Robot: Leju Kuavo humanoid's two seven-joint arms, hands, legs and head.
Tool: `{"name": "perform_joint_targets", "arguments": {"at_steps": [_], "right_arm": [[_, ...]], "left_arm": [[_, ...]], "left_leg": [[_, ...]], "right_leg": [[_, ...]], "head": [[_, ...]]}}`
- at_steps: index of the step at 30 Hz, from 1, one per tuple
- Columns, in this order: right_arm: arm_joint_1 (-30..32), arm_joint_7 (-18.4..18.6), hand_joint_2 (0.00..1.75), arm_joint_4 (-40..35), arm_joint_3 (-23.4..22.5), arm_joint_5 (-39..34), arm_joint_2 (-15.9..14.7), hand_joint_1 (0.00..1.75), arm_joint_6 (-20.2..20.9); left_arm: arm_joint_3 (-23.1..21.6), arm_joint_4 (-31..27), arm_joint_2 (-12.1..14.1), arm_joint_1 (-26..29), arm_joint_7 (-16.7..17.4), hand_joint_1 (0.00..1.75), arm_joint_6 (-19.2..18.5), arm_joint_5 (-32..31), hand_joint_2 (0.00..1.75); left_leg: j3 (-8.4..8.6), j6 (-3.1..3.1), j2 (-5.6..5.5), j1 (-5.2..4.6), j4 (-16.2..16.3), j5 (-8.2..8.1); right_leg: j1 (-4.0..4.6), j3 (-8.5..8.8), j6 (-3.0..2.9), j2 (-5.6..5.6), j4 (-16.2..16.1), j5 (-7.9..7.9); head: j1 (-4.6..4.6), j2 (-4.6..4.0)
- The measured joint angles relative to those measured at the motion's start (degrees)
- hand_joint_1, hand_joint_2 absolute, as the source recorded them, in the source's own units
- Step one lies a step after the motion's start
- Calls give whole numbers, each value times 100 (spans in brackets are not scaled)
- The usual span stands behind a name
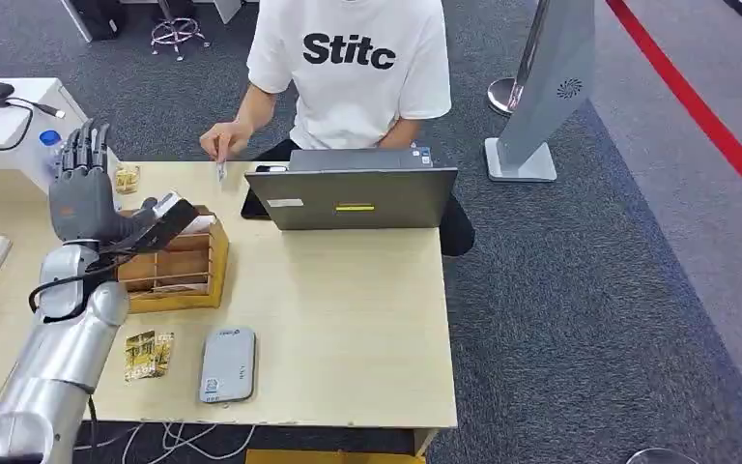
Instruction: Pass the card to the sensor for recognition and then transmit it.
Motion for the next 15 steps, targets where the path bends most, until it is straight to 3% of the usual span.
{"name": "perform_joint_targets", "arguments": {"at_steps": [3, 6, 9, 12, 15], "right_arm": [[17, 83, 175, 0, -28, -189, 0, 0, -100], [45, 140, 175, 2, -59, -543, 0, 0, -153], [56, 170, 175, 2, -98, -783, 0, 0, -170], [61, 216, 175, 2, -140, -780, 0, 0, -208], [65, 221, 175, 2, -170, -782, 0, 0, -203]], "left_arm": [[-24, -1436, -83, 1176, -214, 0, -157, 342, 175], [-107, -2368, -135, 2136, -236, 0, -282, 321, 175], [-129, -2884, -153, 2551, -233, 0, -324, 314, 175], [-146, -3280, -144, 2982, -159, 0, -858, 207, 175], [-179, -3519, -157, 3497, 9, 0, -890, 17, 175]], "left_leg": [[9, 6, 23, -4, -1, -19], [7, 9, 23, -4, 0, -31], [2, 12, 11, -4, 0, -32], [11, 12, 21, -4, -3, -33], [12, 12, 20, -3, -2, -32]], "right_leg": [[-4, 1, 11, 21, -1, -16], [-4, -3, 12, 21, -2, -23], [-4, 1, 13, 4, -3, -24], [-4, 7, 12, 11, -2, -23], [-3, 4, 12, 11, -2, -24]], "head": [[-2, 0], [0, 0], [2, 0], [0, 0], [0, 0]]}}
